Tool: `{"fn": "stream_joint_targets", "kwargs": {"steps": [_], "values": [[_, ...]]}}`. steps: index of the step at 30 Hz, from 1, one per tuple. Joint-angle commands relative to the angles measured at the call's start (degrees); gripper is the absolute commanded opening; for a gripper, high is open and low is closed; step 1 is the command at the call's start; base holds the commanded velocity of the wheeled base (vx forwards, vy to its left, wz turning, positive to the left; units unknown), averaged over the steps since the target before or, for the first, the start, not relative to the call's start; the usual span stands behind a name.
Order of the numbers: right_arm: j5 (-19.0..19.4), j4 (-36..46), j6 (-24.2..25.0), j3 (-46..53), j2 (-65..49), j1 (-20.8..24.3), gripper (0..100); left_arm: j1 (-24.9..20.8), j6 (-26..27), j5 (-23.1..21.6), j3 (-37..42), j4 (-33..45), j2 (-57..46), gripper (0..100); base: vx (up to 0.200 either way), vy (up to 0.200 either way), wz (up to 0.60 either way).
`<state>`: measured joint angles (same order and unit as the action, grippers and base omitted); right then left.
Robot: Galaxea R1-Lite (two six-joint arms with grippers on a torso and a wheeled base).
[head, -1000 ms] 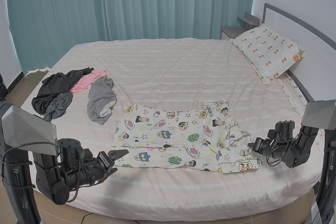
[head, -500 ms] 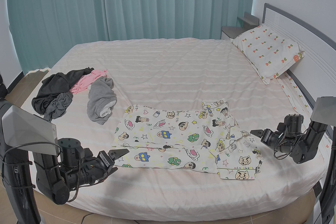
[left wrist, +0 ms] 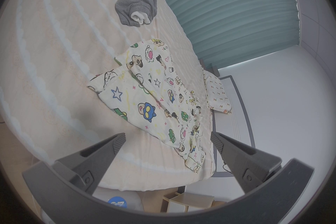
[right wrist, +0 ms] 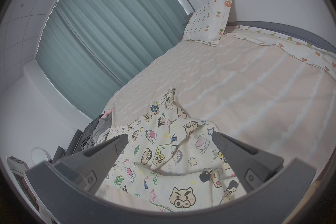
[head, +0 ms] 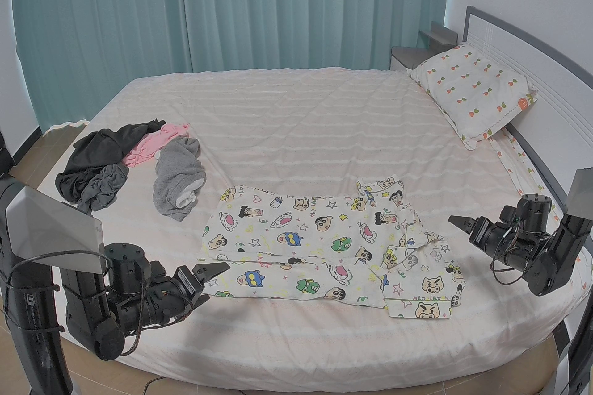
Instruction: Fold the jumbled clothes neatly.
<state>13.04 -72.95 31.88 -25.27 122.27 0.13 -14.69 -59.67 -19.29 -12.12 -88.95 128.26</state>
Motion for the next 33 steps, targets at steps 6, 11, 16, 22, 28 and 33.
{"fn": "stream_joint_targets", "kwargs": {"steps": [6,11,16,22,28,33], "values": [[0.14,-0.18,0.03,0.84,0.07,0.92,100,-0.08,0.0,0.56,-0.01,-1.05,0.15,100,0.1,0.0,0.0],[0.14,-0.18,0.03,0.93,0.78,0.92,100,-0.08,0.0,0.56,0.08,-1.05,0.15,100,0.0,0.0,0.0],[0.14,-0.26,0.11,0.84,1.48,1.62,100,-0.08,-0.09,0.56,-0.01,-1.05,0.06,100,0.0,0.0,0.0],[0.23,-0.26,0.2,0.93,1.48,2.59,100,0.8,-0.09,0.83,-2.03,-1.05,-0.11,100,0.0,0.0,0.0],[0.14,-0.35,0.2,0.93,1.48,3.38,100,2.3,0.35,1.62,-4.76,-0.61,-1.87,100,0.0,0.0,0.0],[0.14,-0.35,0.2,0.93,2.18,3.65,100,4.58,12.3,1.62,-18.56,14.25,-1.26,100,0.0,0.0,0.0]]}}
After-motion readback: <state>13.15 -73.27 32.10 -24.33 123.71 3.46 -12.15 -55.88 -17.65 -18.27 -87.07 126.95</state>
